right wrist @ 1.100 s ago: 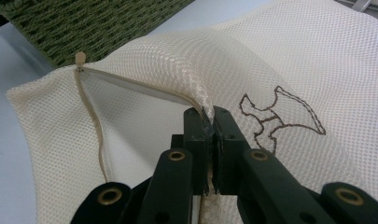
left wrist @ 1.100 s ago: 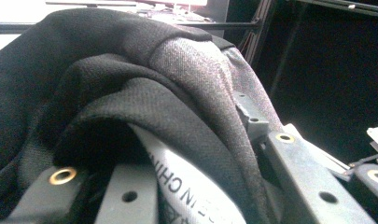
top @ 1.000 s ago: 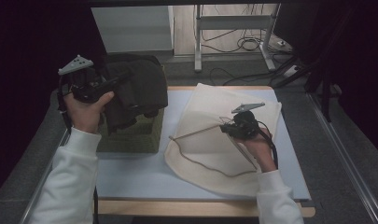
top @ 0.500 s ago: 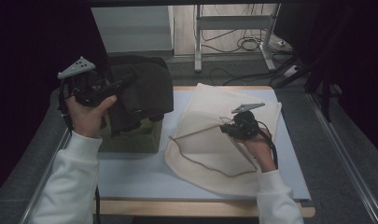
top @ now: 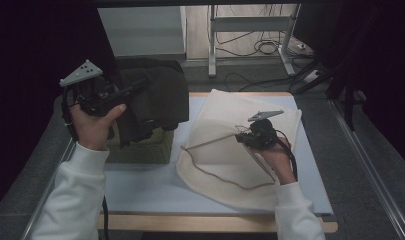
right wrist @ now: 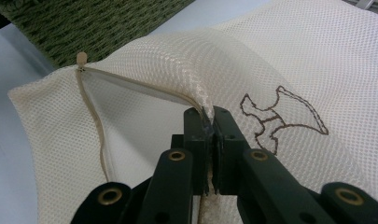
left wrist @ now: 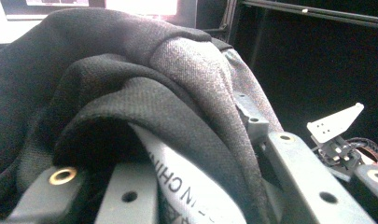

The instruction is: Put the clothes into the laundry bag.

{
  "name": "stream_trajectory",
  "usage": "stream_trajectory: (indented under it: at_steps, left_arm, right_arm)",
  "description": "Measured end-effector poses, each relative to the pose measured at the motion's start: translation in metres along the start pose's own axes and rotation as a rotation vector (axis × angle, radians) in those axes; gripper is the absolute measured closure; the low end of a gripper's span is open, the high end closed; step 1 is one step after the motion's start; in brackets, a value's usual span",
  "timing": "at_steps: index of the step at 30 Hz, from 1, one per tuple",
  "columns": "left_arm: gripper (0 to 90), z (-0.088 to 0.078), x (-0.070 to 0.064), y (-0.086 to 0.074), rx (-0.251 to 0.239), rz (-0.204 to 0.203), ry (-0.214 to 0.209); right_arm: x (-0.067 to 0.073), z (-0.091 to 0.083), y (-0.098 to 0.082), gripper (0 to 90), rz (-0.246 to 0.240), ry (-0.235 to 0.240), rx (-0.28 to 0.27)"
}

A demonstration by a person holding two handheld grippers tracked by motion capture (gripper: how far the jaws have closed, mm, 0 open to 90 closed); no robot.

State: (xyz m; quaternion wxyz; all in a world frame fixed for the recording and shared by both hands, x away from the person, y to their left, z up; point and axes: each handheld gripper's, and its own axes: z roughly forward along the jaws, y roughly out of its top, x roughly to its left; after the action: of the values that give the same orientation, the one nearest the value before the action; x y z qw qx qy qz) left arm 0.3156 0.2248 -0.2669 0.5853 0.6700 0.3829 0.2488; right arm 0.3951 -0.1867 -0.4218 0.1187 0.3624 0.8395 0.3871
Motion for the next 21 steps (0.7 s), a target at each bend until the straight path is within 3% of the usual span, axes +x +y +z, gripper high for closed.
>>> stream_trajectory:
  at_steps: [21]
  left_arm:
    - [67.7, -0.007, -0.020, 0.001, -0.011, 0.004, -0.074]
  right_arm:
    - [0.001, 0.002, -0.001, 85.5, 0.003, 0.003, -0.003]
